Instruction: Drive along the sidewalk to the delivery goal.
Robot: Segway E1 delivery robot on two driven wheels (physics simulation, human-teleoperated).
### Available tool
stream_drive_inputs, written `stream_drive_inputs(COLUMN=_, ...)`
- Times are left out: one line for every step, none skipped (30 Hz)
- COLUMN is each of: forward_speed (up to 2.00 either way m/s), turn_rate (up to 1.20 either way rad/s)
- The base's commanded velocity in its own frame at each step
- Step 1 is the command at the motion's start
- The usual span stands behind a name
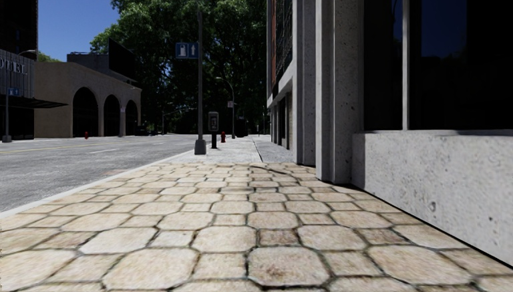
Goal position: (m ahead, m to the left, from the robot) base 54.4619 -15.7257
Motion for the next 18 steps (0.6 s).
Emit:
stream_drive_inputs(forward_speed=2.0, turn_rate=0.0)
stream_drive_inputs(forward_speed=2.0, turn_rate=0.0)
stream_drive_inputs(forward_speed=2.0, turn_rate=0.0)
stream_drive_inputs(forward_speed=2.0, turn_rate=0.0)
stream_drive_inputs(forward_speed=2.0, turn_rate=0.0)
stream_drive_inputs(forward_speed=2.0, turn_rate=0.0)
stream_drive_inputs(forward_speed=2.0, turn_rate=0.0)
stream_drive_inputs(forward_speed=2.0, turn_rate=0.0)
stream_drive_inputs(forward_speed=2.0, turn_rate=0.0)
stream_drive_inputs(forward_speed=2.0, turn_rate=0.0)
stream_drive_inputs(forward_speed=2.0, turn_rate=0.0)
stream_drive_inputs(forward_speed=2.0, turn_rate=0.0)
stream_drive_inputs(forward_speed=2.0, turn_rate=0.0)
stream_drive_inputs(forward_speed=2.0, turn_rate=0.0)
stream_drive_inputs(forward_speed=2.0, turn_rate=0.0)
stream_drive_inputs(forward_speed=2.0, turn_rate=0.0)
stream_drive_inputs(forward_speed=2.0, turn_rate=0.0)
stream_drive_inputs(forward_speed=2.0, turn_rate=0.0)
